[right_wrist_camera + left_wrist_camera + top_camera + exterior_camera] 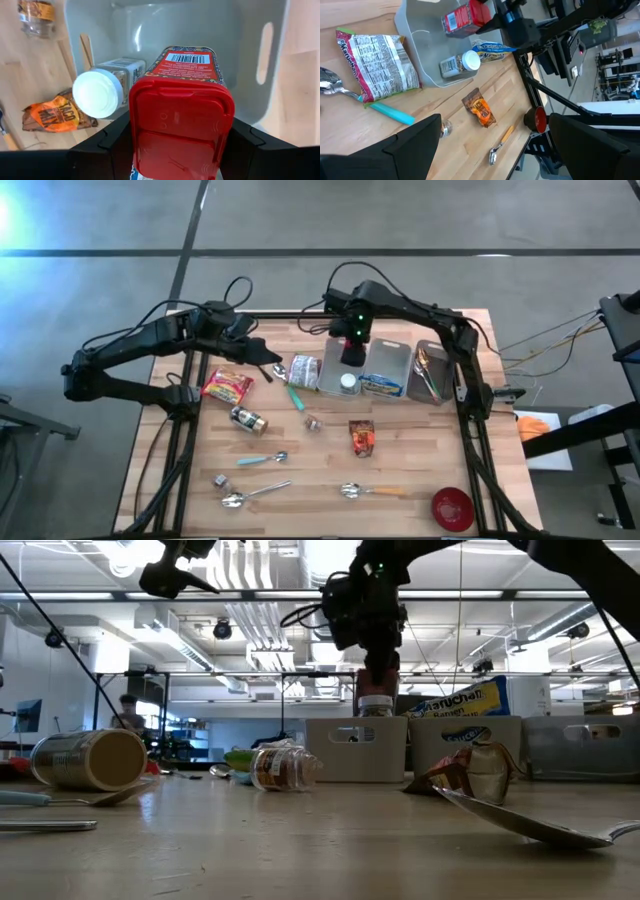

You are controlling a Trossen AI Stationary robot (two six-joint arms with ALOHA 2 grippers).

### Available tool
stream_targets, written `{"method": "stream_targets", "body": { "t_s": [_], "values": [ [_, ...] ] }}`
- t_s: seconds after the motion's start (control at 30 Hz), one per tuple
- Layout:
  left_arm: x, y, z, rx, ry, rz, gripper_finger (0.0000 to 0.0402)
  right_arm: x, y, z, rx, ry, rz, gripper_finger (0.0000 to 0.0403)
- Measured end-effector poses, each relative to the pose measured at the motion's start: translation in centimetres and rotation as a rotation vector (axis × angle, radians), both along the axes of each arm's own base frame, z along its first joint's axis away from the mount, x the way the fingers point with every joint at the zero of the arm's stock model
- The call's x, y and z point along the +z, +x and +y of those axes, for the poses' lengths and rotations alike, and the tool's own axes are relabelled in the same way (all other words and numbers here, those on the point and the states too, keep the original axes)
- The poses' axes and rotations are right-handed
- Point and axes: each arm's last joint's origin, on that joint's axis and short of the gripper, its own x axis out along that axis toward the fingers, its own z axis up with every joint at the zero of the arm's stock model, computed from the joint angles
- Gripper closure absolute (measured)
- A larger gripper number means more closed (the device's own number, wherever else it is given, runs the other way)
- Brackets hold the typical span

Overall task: Pick & Place Food Item
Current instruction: Put the red seasoning can into the left gray bin

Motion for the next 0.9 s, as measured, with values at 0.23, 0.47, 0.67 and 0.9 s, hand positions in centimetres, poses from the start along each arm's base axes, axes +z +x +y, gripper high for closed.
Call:
{"method": "stream_targets", "body": {
  "t_s": [0.23, 0.47, 0.67, 0.9],
  "values": [
    [0.0, 0.0, 0.0, 0.0, 0.0, -0.001, 0.003, -2.0, 0.0, 0.0, -0.001, 0.014, 0.031, 0.0197],
    [0.0, 0.0, 0.0, 0.0, 0.0, -0.001, 0.003, -3.8, 0.0, 0.2, -0.001, 0.029, 0.052, 0.0197],
    [0.0, 0.0, 0.0, 0.0, 0.0, -0.001, 0.003, -5.2, -0.1, 0.4, -0.003, 0.039, 0.066, 0.0197],
    [0.0, 0.0, 0.0, 0.001, 0.0, -0.001, 0.003, -5.7, 0.0, 0.5, -0.011, 0.042, 0.056, 0.0197]
  ]
}}
